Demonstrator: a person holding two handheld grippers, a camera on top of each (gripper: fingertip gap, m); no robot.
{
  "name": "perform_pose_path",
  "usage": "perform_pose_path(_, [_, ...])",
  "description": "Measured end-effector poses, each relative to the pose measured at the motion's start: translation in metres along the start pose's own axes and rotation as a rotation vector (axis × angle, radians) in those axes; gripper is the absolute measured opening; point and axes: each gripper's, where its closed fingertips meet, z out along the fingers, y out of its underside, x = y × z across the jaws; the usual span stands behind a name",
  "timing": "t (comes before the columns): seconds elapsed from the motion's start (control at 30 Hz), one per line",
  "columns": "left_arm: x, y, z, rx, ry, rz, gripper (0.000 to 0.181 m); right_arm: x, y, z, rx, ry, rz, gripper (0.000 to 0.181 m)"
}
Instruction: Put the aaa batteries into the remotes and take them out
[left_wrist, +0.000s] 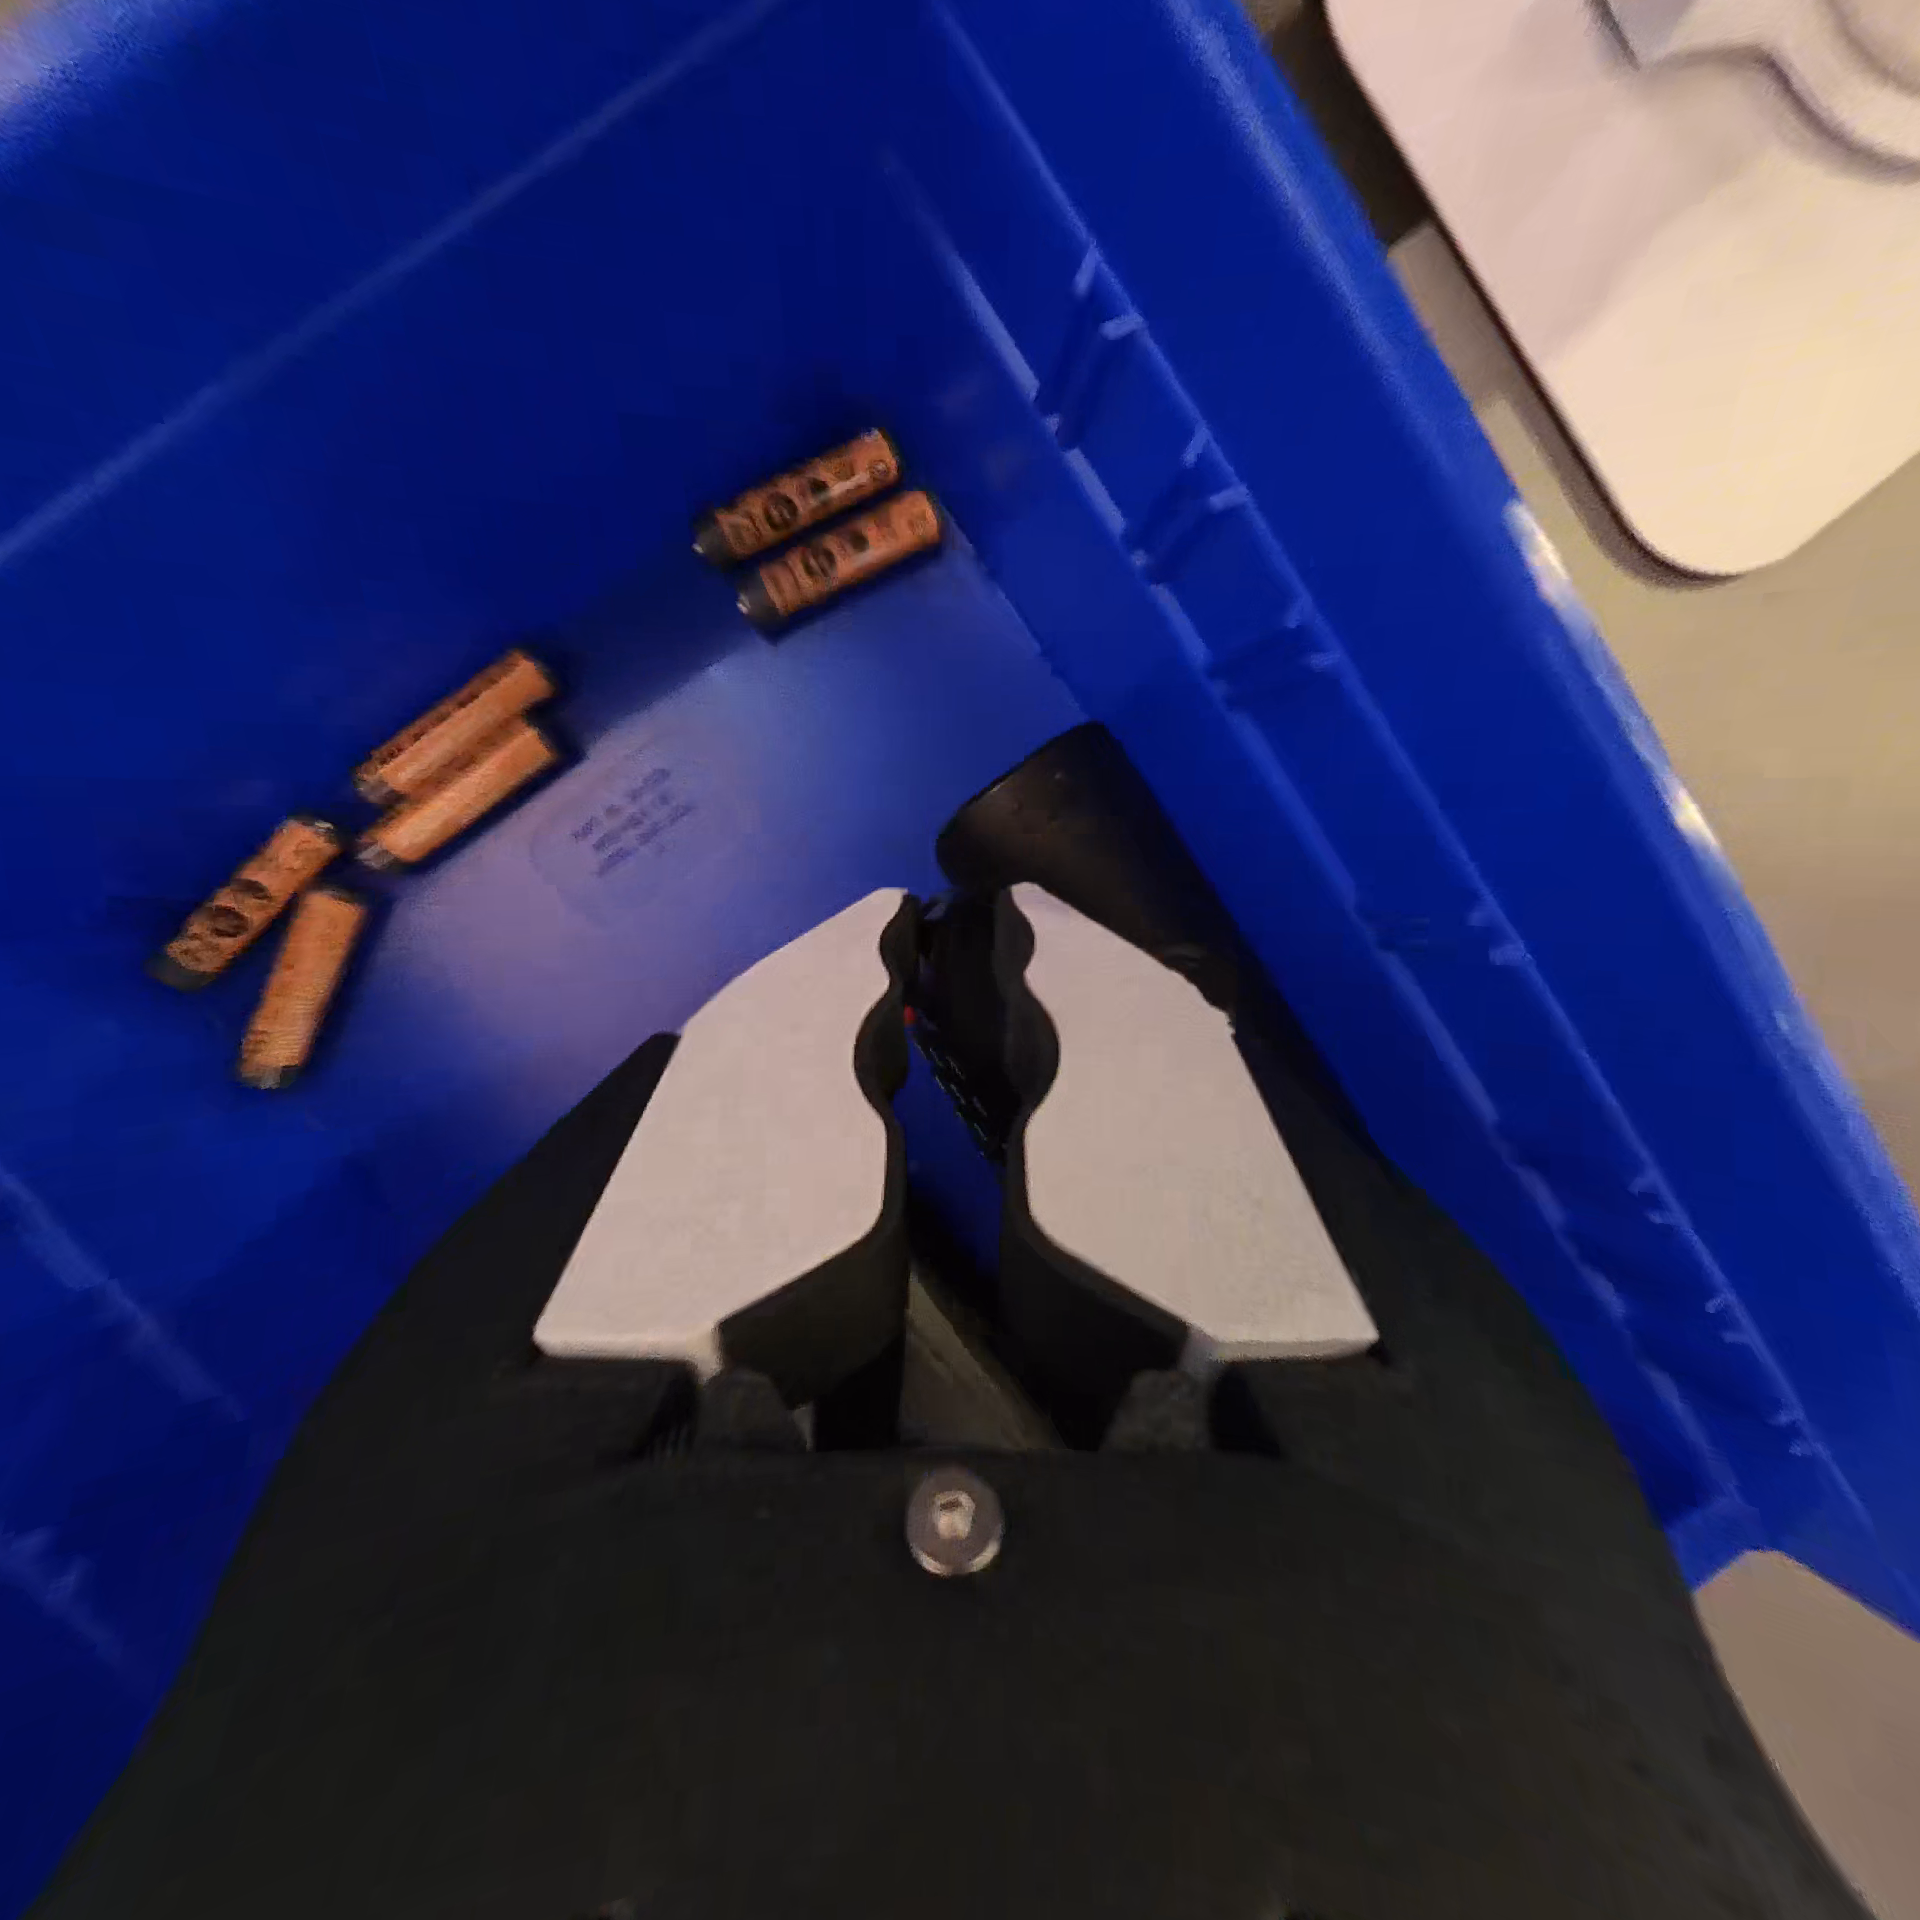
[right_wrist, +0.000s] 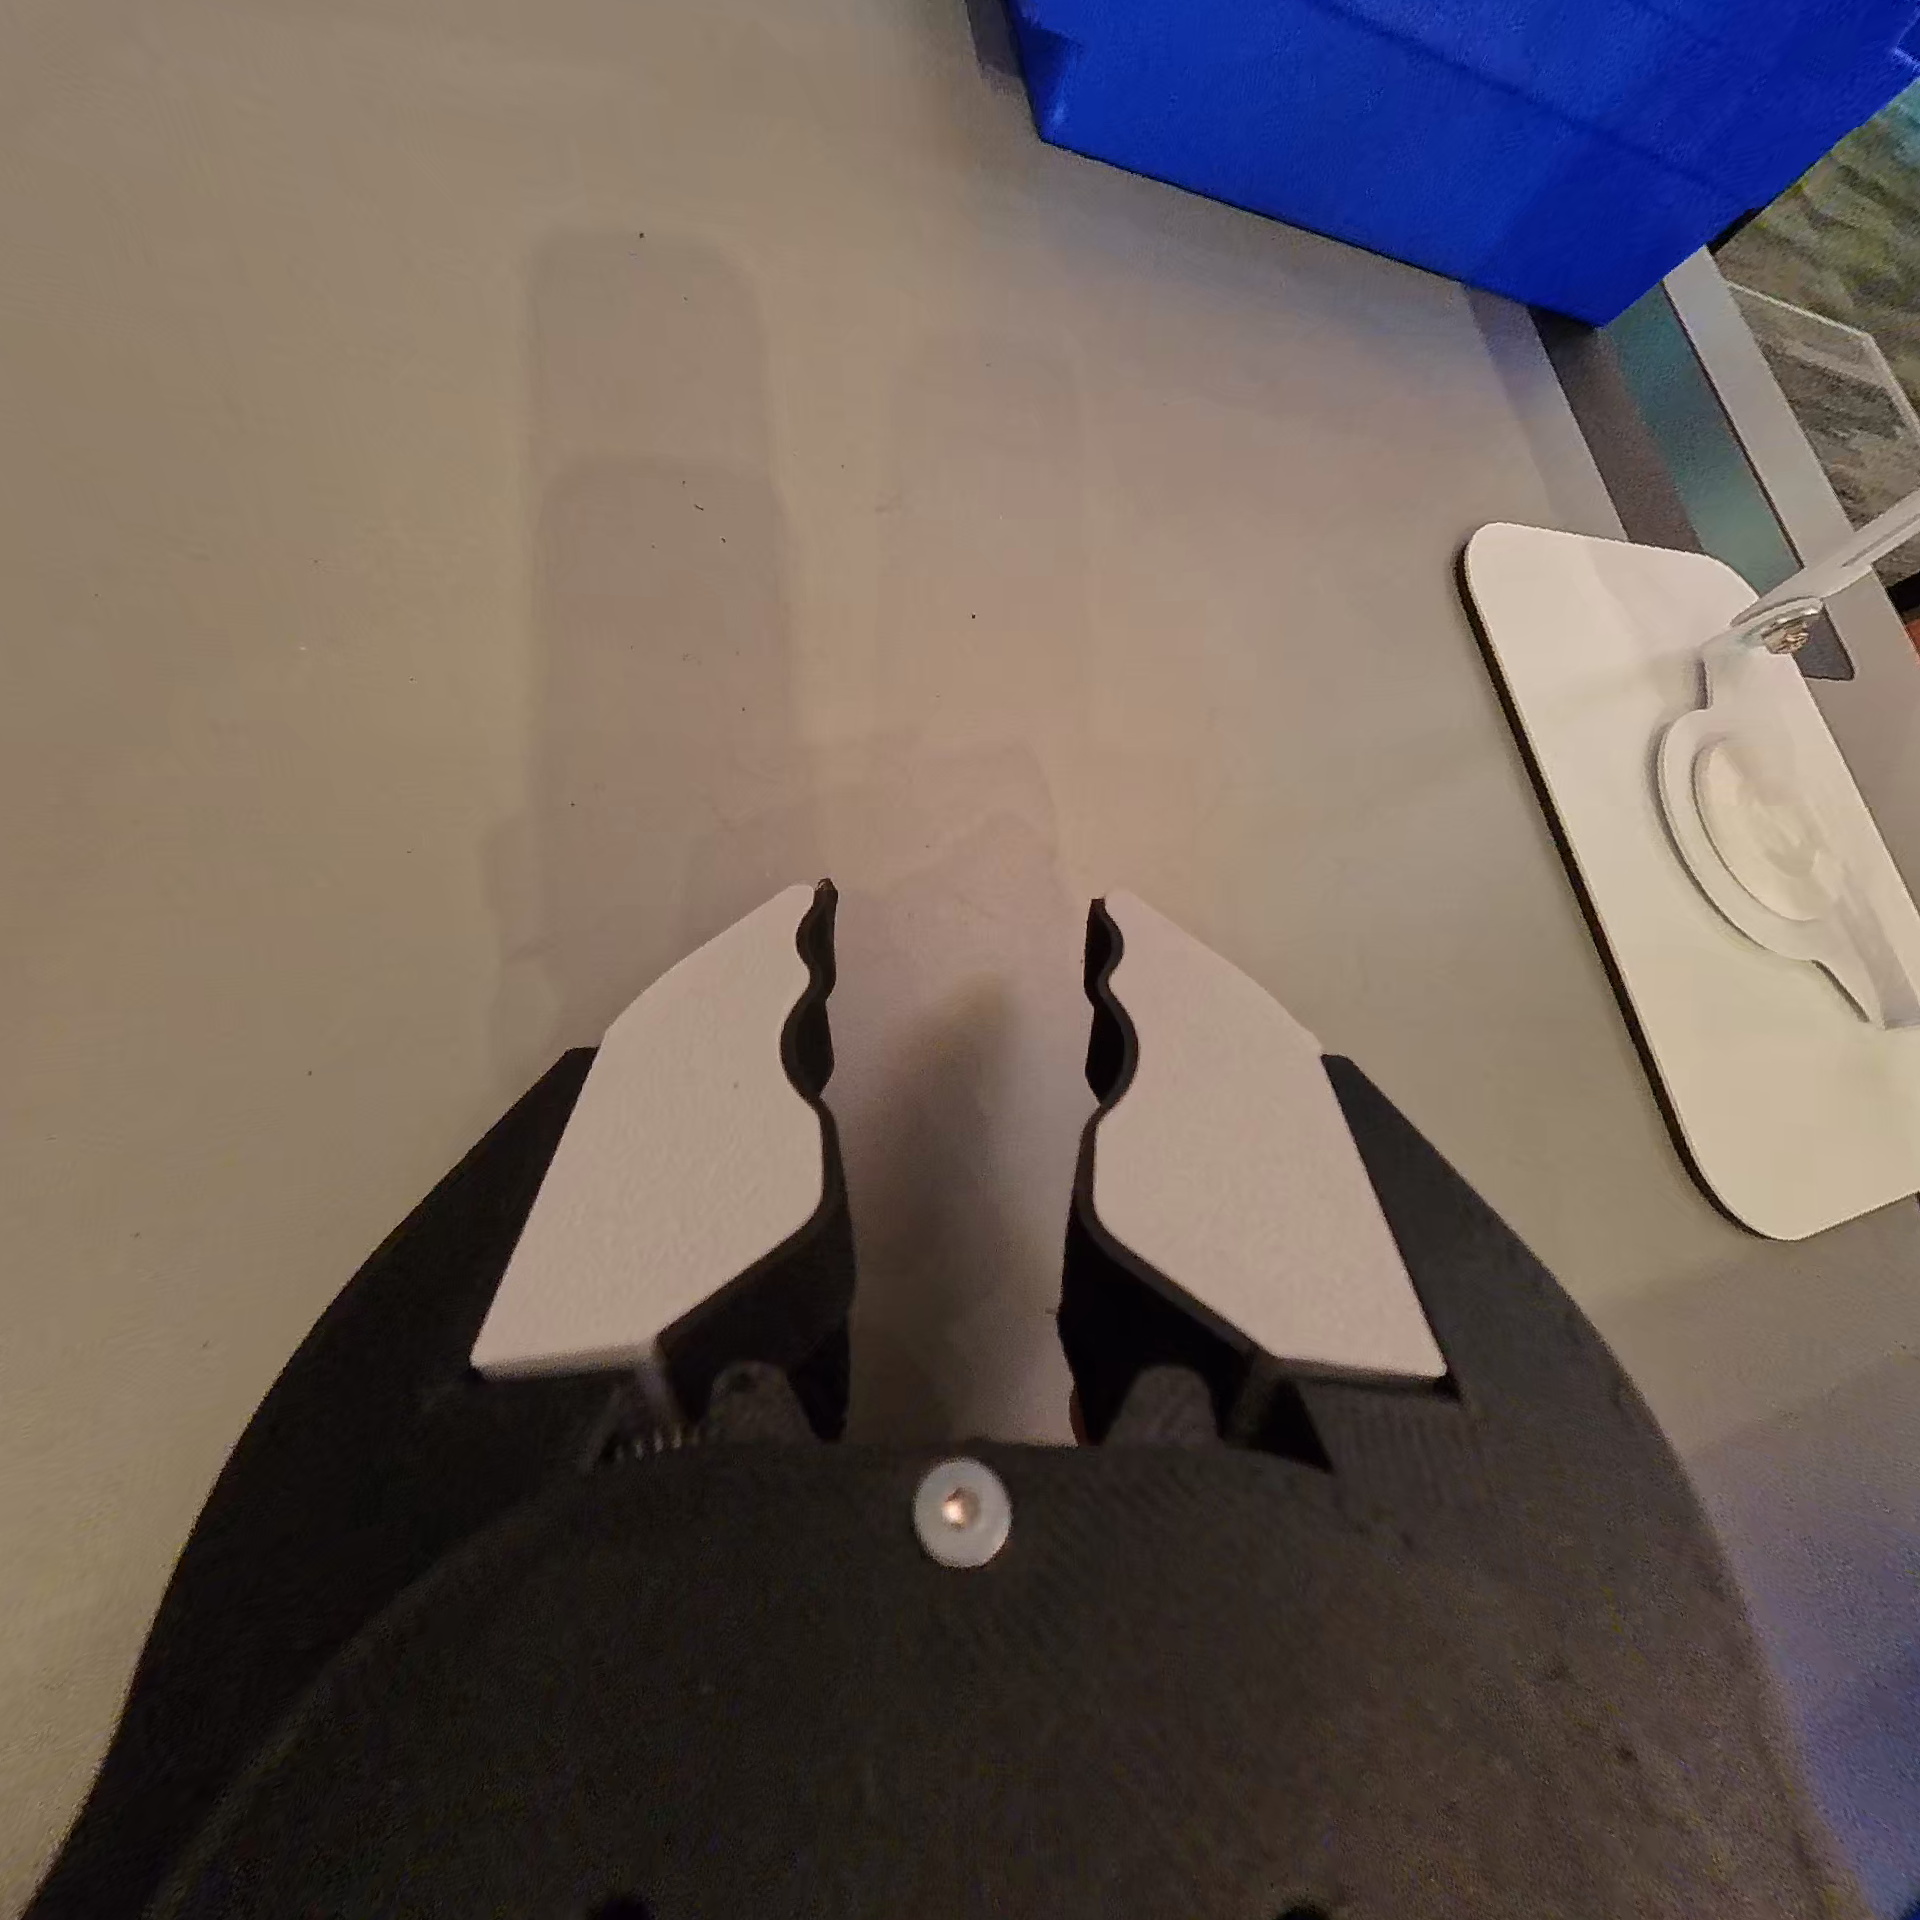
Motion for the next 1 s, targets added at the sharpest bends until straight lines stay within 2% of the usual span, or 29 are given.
perform_pose_path(0.1, [0.007, 0.008, 0.009, -0.08, 0.019, -0.009, 0.023, 0.0, 0.0, 0.0, -0.003, 0.0, -0.002, 0.045])
perform_pose_path(0.2, [0.003, 0.012, 0.008, -0.122, 0.019, -0.062, 0.038, 0.0, 0.001, 0.0, -0.011, 0.003, -0.009, 0.045])
perform_pose_path(0.3, [-0.005, 0.025, 0.002, -0.224, -0.066, -0.03, 0.056, 0.0, 0.002, 0.0, -0.014, 0.004, -0.01, 0.045])
perform_pose_path(0.4, [-0.004, 0.027, -0.006, -0.234, -0.095, -0.04, 0.055, -0.001, 0.002, 0.0, -0.02, 0.003, -0.014, 0.045])
perform_pose_path(0.47, [-0.002, 0.039, -0.003, -0.309, -0.116, -0.028, 0.061, -0.002, 0.002, 0.001, -0.026, 0.002, -0.02, 0.045])
perform_pose_path(0.5, [-0.005, 0.04, -0.001, -0.315, -0.136, -0.025, 0.057, -0.002, 0.002, 0.001, -0.026, 0.001, -0.023, 0.045])
perform_pose_path(0.63, [-0.007, 0.038, 0.0, -0.297, -0.174, -0.068, 0.055, -0.003, 0.0, 0.001, -0.025, 0.001, -0.03, 0.045])
perform_pose_path(0.73, [-0.014, 0.038, 0.001, -0.288, -0.318, 0.033, 0.058, -0.001, -0.001, -0.001, -0.021, 0.017, -0.027, 0.045])
perform_pose_path(0.83, [-0.022, 0.037, 0.0, -0.179, -0.464, 0.086, 0.062, 0.002, -0.002, -0.003, -0.013, 0.028, -0.017, 0.045])
perform_pose_path(1.0, [-0.018, 0.036, -0.003, -0.071, -0.551, 0.129, 0.054, 0.002, -0.003, -0.003, -0.016, 0.037, -0.028, 0.045])
